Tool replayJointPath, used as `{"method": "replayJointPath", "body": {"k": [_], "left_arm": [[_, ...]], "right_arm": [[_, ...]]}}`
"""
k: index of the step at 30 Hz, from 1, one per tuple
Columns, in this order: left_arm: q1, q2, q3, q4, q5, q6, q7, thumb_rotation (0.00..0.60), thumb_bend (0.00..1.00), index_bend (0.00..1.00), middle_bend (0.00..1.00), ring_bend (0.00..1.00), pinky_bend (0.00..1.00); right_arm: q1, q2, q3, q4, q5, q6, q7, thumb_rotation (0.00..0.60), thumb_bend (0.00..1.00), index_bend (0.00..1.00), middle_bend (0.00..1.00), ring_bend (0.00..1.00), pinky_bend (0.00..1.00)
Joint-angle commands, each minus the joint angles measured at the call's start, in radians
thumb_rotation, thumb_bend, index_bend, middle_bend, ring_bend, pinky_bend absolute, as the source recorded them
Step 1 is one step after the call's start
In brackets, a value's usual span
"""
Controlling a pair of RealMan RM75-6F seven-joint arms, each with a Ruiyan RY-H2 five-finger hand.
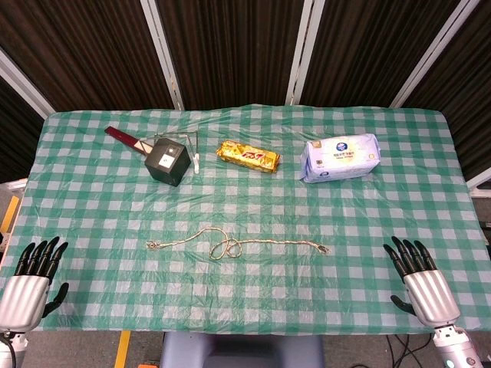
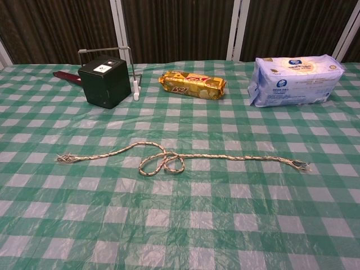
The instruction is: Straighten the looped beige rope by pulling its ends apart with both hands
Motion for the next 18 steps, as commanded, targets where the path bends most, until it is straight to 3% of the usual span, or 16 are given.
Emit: {"method": "replayJointPath", "body": {"k": [1, 7, 13, 18], "left_arm": [[-0.006, -0.008, 0.001, 0.005, 0.007, -0.005, 0.000, 0.600, 0.40, 0.00, 0.00, 0.00, 0.00], [-0.072, -0.057, 0.003, 0.026, 0.054, -0.074, -0.053, 0.600, 0.40, 0.00, 0.00, 0.00, 0.00], [-0.202, -0.179, -0.047, 0.101, 0.052, -0.210, -0.087, 0.600, 0.41, 0.00, 0.00, 0.00, 0.00], [-0.301, -0.285, -0.082, 0.199, -0.014, -0.364, -0.089, 0.600, 0.41, 0.12, 0.00, 0.00, 0.00]], "right_arm": [[0.001, 0.001, 0.000, 0.000, 0.002, -0.002, 0.002, 0.600, 0.19, 0.00, 0.00, 0.00, 0.00], [0.000, 0.002, 0.000, -0.002, 0.002, -0.001, 0.002, 0.600, 0.19, 0.00, 0.00, 0.00, 0.00], [0.004, -0.002, 0.000, -0.001, 0.010, -0.015, -0.006, 0.600, 0.19, 0.00, 0.00, 0.00, 0.00], [0.013, -0.016, 0.009, 0.005, 0.039, -0.044, -0.034, 0.600, 0.19, 0.00, 0.00, 0.00, 0.00]]}}
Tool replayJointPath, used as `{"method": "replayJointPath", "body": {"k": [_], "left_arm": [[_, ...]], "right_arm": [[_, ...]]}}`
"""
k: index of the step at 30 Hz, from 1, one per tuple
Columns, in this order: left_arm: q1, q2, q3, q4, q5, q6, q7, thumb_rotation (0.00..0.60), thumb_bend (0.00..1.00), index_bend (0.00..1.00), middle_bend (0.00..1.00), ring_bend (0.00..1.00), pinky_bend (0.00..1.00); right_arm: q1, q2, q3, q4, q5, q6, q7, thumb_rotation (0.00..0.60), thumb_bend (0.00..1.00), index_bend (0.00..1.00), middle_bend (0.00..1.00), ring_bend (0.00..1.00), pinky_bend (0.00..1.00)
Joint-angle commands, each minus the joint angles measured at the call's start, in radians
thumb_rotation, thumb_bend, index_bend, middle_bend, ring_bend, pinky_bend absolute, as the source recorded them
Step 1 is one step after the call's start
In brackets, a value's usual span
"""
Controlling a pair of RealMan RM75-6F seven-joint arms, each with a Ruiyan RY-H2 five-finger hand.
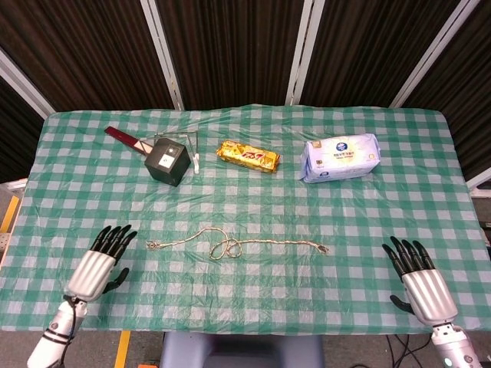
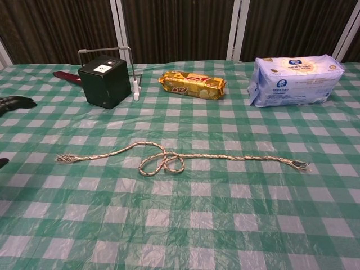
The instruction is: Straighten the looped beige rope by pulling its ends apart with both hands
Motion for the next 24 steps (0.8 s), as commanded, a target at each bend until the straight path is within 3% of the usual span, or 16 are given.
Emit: {"method": "replayJointPath", "body": {"k": [1, 5, 13, 24], "left_arm": [[-0.085, -0.104, -0.041, 0.111, -0.050, -0.101, 0.013, 0.600, 0.41, 0.16, 0.00, 0.00, 0.00], [-0.122, -0.202, -0.070, 0.219, -0.080, -0.109, 0.007, 0.600, 0.41, 0.28, 0.00, 0.00, 0.00], [-0.158, -0.257, -0.072, 0.260, -0.126, -0.147, 0.041, 0.600, 0.41, 0.45, 0.00, 0.00, 0.00], [-0.173, -0.302, -0.056, 0.334, -0.149, -0.140, 0.058, 0.600, 0.41, 0.46, 0.00, 0.00, 0.00]], "right_arm": [[0.007, -0.009, 0.006, 0.004, 0.021, -0.022, -0.019, 0.600, 0.19, 0.00, 0.00, 0.00, 0.00], [0.013, -0.011, 0.001, -0.002, 0.025, -0.042, -0.030, 0.600, 0.19, 0.00, 0.00, 0.00, 0.00], [0.005, 0.004, 0.006, -0.005, 0.027, -0.014, -0.002, 0.600, 0.19, 0.00, 0.00, 0.00, 0.00], [0.005, 0.012, 0.000, -0.004, 0.016, -0.008, 0.015, 0.600, 0.19, 0.00, 0.00, 0.00, 0.00]]}}
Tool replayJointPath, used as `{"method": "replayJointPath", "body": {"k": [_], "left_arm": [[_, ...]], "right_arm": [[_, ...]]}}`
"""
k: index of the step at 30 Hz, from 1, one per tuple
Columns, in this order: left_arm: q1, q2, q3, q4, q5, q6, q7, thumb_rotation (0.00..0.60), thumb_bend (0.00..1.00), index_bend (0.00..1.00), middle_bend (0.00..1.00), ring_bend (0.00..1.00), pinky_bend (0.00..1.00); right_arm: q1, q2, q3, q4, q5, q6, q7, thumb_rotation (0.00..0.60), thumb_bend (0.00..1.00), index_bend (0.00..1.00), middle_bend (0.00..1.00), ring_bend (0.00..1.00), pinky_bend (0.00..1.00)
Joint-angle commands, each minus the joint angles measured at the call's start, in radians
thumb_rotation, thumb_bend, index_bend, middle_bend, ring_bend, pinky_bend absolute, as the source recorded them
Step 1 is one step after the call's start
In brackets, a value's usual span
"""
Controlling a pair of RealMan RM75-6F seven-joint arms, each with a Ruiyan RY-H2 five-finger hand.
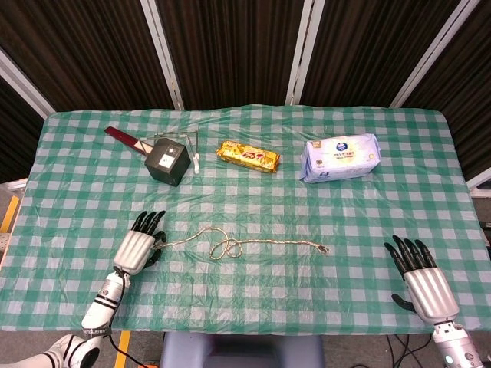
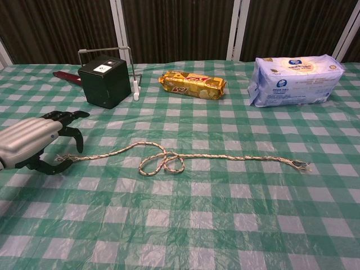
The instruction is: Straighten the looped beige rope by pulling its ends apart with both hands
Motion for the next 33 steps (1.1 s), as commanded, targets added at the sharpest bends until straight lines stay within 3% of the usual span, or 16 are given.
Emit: {"method": "replayJointPath", "body": {"k": [1, 26, 33], "left_arm": [[-0.004, -0.013, 0.004, 0.032, -0.011, -0.004, -0.012, 0.600, 0.41, 0.46, 0.00, 0.00, 0.00], [-0.023, -0.036, 0.024, 0.089, -0.048, -0.020, -0.020, 0.600, 0.41, 0.57, 0.00, 0.00, 0.00], [-0.018, -0.017, 0.032, 0.062, -0.039, 0.008, -0.020, 0.600, 0.41, 0.60, 0.00, 0.00, 0.00]], "right_arm": [[-0.001, 0.002, -0.001, 0.000, -0.003, 0.002, 0.004, 0.600, 0.19, 0.00, 0.00, 0.00, 0.00], [0.000, 0.004, -0.002, -0.005, -0.001, 0.000, 0.001, 0.600, 0.19, 0.00, 0.00, 0.00, 0.00], [0.017, -0.013, 0.000, 0.007, 0.001, -0.029, -0.003, 0.600, 0.19, 0.00, 0.00, 0.00, 0.00]]}}
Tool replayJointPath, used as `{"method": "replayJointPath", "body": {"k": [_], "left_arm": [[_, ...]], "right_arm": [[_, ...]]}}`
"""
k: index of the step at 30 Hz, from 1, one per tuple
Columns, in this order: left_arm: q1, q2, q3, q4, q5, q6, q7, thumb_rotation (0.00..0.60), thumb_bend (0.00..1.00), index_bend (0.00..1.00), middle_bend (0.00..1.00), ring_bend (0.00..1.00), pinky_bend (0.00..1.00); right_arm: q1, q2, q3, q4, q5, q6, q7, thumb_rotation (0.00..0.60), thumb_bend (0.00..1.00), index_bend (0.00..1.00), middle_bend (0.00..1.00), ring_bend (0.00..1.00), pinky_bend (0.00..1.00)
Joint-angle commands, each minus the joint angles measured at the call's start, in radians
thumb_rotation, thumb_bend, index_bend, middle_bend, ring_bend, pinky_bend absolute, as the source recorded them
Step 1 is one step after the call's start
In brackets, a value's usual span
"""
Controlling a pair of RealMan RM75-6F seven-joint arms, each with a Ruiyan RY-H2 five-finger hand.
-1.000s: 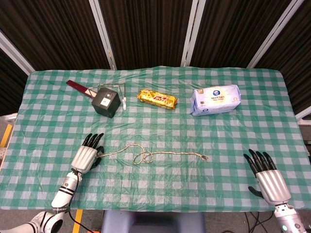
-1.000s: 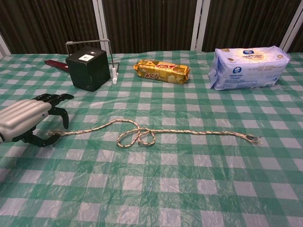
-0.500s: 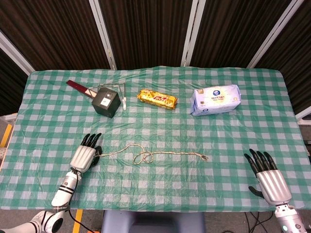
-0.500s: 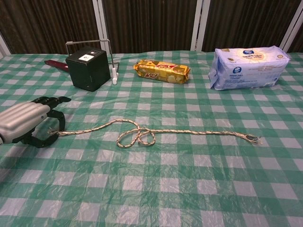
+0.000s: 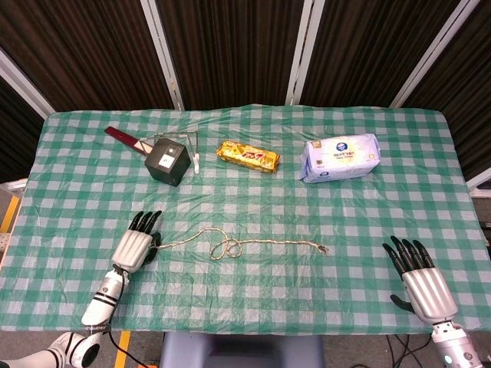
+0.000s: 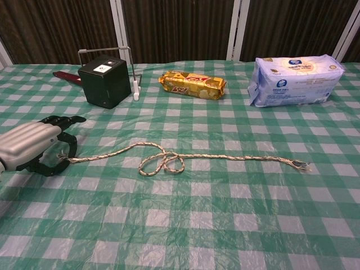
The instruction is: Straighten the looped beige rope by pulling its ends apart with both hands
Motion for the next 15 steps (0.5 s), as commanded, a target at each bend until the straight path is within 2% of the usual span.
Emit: {"method": "replayJointPath", "body": {"k": [1, 4, 8, 11, 15], "left_arm": [[0.005, 0.010, 0.007, -0.013, 0.012, 0.021, -0.008, 0.600, 0.41, 0.60, 0.00, 0.00, 0.00], [0.006, 0.022, 0.015, -0.028, 0.020, 0.028, -0.008, 0.600, 0.41, 0.61, 0.00, 0.00, 0.00], [0.006, 0.039, 0.022, -0.057, 0.031, 0.040, -0.012, 0.600, 0.41, 0.61, 0.00, 0.00, 0.00], [0.004, 0.043, 0.021, -0.062, 0.025, 0.035, -0.009, 0.600, 0.41, 0.61, 0.00, 0.00, 0.00], [0.003, 0.050, 0.019, -0.070, 0.018, 0.032, -0.001, 0.600, 0.41, 0.61, 0.00, 0.00, 0.00]], "right_arm": [[0.017, -0.012, 0.003, 0.005, 0.001, -0.025, 0.003, 0.600, 0.19, 0.00, 0.00, 0.00, 0.00], [0.050, -0.014, 0.011, -0.005, -0.002, -0.067, 0.010, 0.600, 0.19, 0.00, 0.00, 0.00, 0.00], [0.127, -0.027, 0.051, -0.040, -0.005, -0.141, -0.021, 0.600, 0.19, 0.01, 0.00, 0.00, 0.00], [0.194, -0.051, 0.085, -0.066, 0.012, -0.221, -0.074, 0.600, 0.19, 0.11, 0.00, 0.00, 0.00], [0.274, -0.146, 0.159, -0.066, 0.082, -0.291, -0.167, 0.600, 0.26, 0.32, 0.00, 0.00, 0.00]]}}
